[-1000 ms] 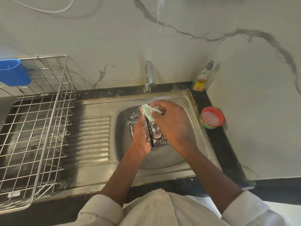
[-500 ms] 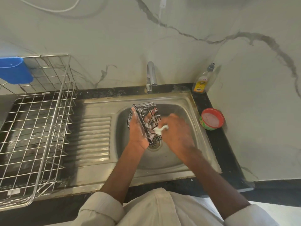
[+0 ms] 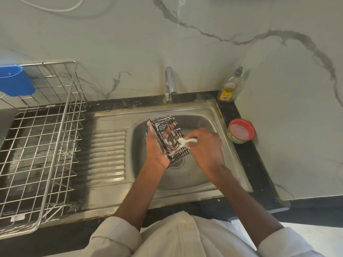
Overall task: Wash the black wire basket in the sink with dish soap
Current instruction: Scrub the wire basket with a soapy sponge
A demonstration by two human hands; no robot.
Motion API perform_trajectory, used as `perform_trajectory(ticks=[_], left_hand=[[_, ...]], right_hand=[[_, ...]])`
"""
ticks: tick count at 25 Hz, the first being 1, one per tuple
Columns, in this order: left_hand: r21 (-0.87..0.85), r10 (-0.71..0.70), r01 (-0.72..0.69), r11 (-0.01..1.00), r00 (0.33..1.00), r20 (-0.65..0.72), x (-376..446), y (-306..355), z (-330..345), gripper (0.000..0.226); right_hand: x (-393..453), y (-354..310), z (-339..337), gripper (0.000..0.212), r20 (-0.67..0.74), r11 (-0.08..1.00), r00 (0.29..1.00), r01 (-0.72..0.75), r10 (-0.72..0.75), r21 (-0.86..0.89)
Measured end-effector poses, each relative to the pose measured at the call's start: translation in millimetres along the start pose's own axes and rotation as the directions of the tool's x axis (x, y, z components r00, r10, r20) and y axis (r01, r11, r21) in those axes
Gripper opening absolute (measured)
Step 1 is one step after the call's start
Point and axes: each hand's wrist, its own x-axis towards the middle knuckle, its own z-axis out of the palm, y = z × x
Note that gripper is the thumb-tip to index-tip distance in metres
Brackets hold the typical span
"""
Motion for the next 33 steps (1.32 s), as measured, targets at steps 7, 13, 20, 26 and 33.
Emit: perform_trajectory(ticks=[7, 13, 20, 26, 33], left_hand=[[-0.037, 0.057, -0.059, 0.998, 0.998, -0.033, 0.5, -0.6, -0.8, 0.078], [0.081, -0.03, 0.023, 0.996, 0.996, 0.082, -12.5, -6.9, 11.1, 0.087], [0.033, 0.025, -0.029, 0.999, 0.994, 0.107, -7.0, 4.3, 7.7, 0.095], [-0.061, 0.048, -0.047, 0.997, 0.999, 0.012, -4.3, 6.9, 0.9, 0.08], [0.037, -0.033, 0.03, 0.999, 0.997, 0.068, -13.0, -4.8, 9.7, 0.087]], right_hand=[[-17.2, -15.1, 4.8, 0.021, 0.219, 0.979, 0.954, 0.196, -0.204, 0.061], [33.5, -25.6, -2.6, 0.013, -0.124, 0.991, 0.991, 0.066, -0.051, 0.12], [22.2, -19.9, -3.0, 0.02, 0.067, 0.977, 0.976, 0.208, -0.205, -0.049], [-11.7, 5.7, -14.7, 0.022, 0.388, 0.995, 0.916, 0.087, -0.102, 0.056], [60.8, -25.6, -6.8, 0.025, -0.138, 0.994, 0.987, 0.088, -0.078, 0.065]])
